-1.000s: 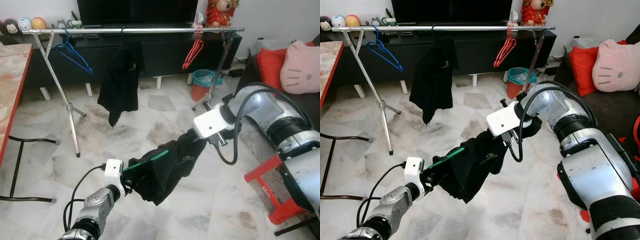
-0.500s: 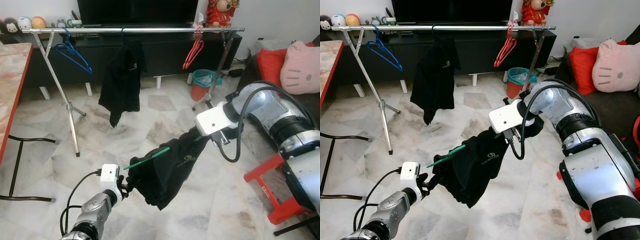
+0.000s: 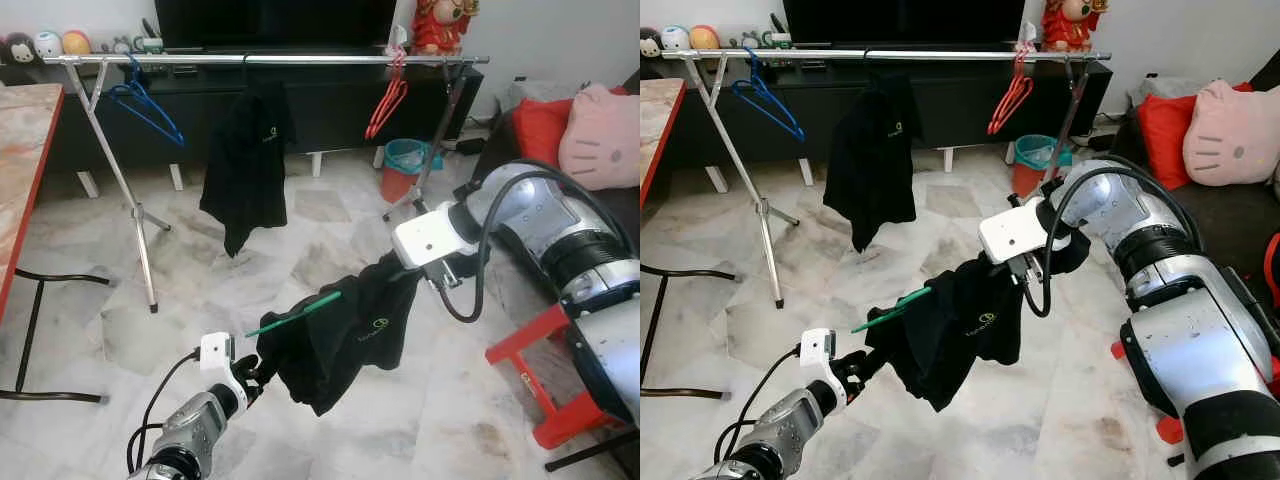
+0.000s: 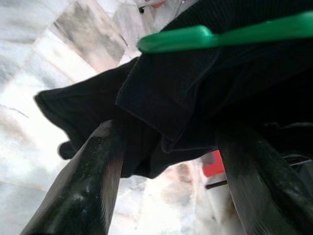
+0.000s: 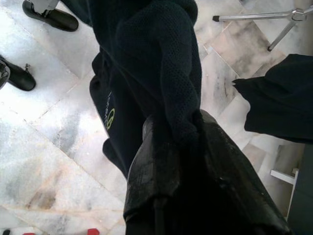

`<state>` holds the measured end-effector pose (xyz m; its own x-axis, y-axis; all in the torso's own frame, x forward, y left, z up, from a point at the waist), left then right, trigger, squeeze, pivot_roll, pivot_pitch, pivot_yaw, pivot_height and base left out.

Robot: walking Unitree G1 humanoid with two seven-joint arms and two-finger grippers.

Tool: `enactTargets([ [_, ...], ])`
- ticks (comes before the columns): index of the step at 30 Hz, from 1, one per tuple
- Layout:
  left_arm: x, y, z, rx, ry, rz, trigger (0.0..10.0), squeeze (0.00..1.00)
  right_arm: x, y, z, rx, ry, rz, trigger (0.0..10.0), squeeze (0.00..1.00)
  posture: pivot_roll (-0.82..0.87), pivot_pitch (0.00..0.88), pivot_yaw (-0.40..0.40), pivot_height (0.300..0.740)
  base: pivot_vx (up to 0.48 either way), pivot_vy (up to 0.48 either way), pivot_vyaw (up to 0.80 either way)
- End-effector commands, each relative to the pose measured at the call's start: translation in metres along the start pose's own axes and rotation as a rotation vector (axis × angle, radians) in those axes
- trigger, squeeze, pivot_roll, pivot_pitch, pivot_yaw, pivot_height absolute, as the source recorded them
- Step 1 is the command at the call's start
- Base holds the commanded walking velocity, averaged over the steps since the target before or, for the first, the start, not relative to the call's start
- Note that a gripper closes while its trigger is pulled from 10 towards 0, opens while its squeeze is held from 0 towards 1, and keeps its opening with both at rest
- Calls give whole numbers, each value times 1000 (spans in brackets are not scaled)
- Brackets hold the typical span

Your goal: Hang hanger

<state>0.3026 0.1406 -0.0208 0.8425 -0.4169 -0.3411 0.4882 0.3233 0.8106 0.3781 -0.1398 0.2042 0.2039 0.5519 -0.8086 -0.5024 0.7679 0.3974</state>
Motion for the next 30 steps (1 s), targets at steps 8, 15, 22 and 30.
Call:
enactTargets([
  [8, 2, -11, 3, 1, 21, -60, 10000, 0, -21, 8, 14, -33, -55, 7, 10000, 0, -67, 0, -119, 740, 0, 0, 0],
  [15, 7, -10, 12, 10, -16, -70, 10000, 0, -22, 8, 14, -31, -52, 5, 10000, 0, -75, 0, -121, 740, 0, 0, 0],
  [22, 11, -12, 18, 71, -31, -96, 10000, 0, -21, 10, 14, -30, -45, 12, 10000, 0, -77, 0, -123, 740, 0, 0, 0],
  [30, 13, -10, 19, 170, -20, -127, 10000, 0, -21, 14, 16, -34, -36, 28, 10000, 0, -81, 0, -121, 740, 0, 0, 0],
])
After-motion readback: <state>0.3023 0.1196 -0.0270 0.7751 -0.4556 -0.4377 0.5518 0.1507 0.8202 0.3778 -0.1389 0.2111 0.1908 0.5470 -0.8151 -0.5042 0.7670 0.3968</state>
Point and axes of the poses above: a point about 5 cm out from each wrist's last joint towards the gripper, its own x axis pointing out of the wrist towards the gripper, its own y axis along the axis of the wrist's last joint, z = x × y, the point moved 3 cm from there along x, pointing out of the wrist towards the gripper, and after that the axes turned 4 degrees about x, right-handed, at the moved point
